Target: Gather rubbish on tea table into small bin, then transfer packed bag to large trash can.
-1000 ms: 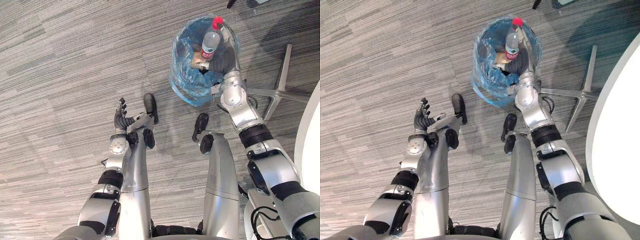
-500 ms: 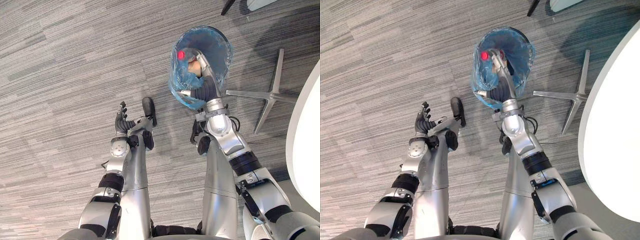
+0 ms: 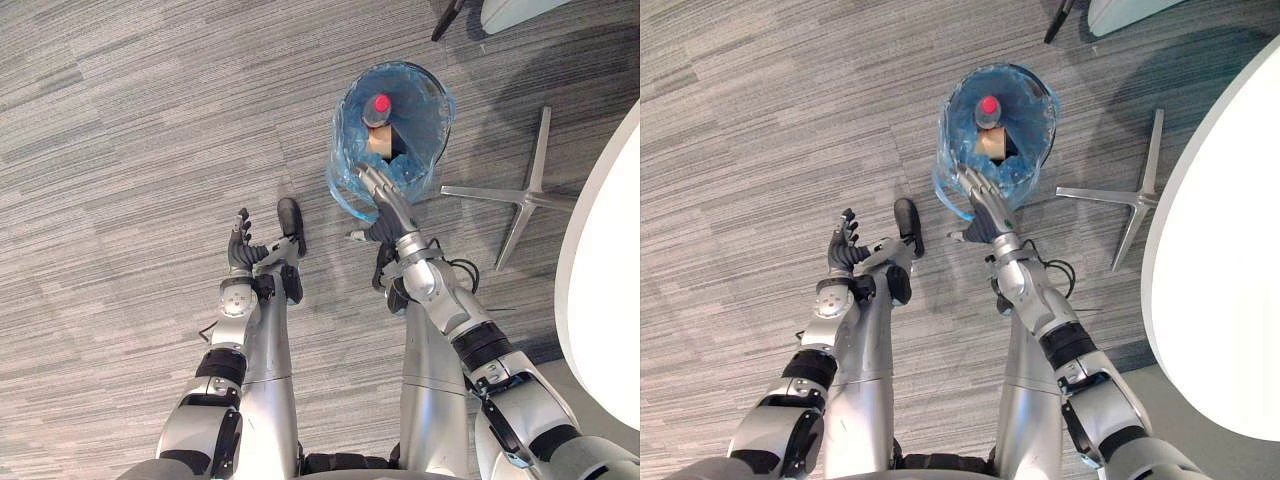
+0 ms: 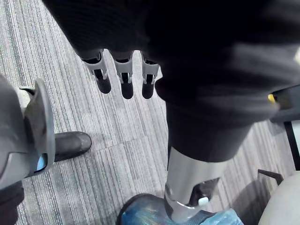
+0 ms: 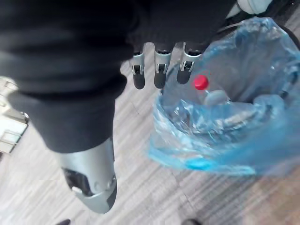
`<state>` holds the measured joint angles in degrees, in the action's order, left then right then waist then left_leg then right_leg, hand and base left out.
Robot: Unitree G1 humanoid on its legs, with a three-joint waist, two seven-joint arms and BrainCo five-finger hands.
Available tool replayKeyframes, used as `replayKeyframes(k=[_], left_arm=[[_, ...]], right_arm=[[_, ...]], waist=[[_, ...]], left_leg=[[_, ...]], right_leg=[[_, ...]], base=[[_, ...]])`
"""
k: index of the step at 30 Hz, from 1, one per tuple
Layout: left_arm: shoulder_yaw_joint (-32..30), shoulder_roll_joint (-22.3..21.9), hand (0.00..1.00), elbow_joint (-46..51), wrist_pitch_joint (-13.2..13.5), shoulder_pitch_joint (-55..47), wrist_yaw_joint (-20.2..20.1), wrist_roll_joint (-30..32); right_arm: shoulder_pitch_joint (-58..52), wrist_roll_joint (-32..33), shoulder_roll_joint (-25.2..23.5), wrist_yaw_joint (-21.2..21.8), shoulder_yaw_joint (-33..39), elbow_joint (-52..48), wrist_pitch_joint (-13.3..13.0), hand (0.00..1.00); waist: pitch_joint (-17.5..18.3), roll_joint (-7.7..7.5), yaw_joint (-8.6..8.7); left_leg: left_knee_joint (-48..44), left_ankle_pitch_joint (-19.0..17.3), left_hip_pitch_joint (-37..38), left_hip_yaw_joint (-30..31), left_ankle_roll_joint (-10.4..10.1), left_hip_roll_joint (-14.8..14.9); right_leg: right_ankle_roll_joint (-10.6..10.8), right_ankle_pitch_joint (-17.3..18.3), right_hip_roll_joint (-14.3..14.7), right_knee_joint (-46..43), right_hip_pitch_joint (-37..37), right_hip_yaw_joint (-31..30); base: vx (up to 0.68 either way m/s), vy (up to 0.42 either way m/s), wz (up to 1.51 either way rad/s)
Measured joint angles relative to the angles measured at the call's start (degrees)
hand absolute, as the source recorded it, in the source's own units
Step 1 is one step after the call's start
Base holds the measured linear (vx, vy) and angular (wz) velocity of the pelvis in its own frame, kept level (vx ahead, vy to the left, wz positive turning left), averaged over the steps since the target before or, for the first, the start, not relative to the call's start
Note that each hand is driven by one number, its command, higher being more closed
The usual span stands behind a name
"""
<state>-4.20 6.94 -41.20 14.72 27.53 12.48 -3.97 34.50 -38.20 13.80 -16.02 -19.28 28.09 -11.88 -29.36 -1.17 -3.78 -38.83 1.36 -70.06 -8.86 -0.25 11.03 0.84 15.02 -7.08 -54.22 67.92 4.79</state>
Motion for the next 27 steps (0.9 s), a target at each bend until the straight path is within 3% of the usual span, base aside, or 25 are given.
replayKeyframes(k=[11, 27], left_arm=[[-0.41, 0.07, 0.00, -0.62, 0.62, 0.88, 0.30, -0.10], [-0.61, -0.04, 0.00, -0.46, 2.02, 2.14, 2.38, -3.22]], right_arm=[[4.63, -2.95, -0.12, -0.34, 0.26, 11.97, 4.06, 0.00], [16.95, -3.01, -2.16, -5.30, 6.50, 22.80, 11.28, 0.00]], waist=[[0.00, 0.00, 0.01], [0.00, 0.01, -0.23]], left_leg=[[0.36, 0.05, -1.47, 0.05, -0.03, -0.12], [-1.32, 0.24, -4.67, 0.34, -0.11, -0.20]], right_leg=[[0.02, 0.04, -0.07, -0.23, 1.70, 0.08], [-0.45, 0.65, -0.47, -2.75, 5.20, 0.06]], base=[[-0.01, -0.014, 0.00], [-0.01, -0.024, 0.01]])
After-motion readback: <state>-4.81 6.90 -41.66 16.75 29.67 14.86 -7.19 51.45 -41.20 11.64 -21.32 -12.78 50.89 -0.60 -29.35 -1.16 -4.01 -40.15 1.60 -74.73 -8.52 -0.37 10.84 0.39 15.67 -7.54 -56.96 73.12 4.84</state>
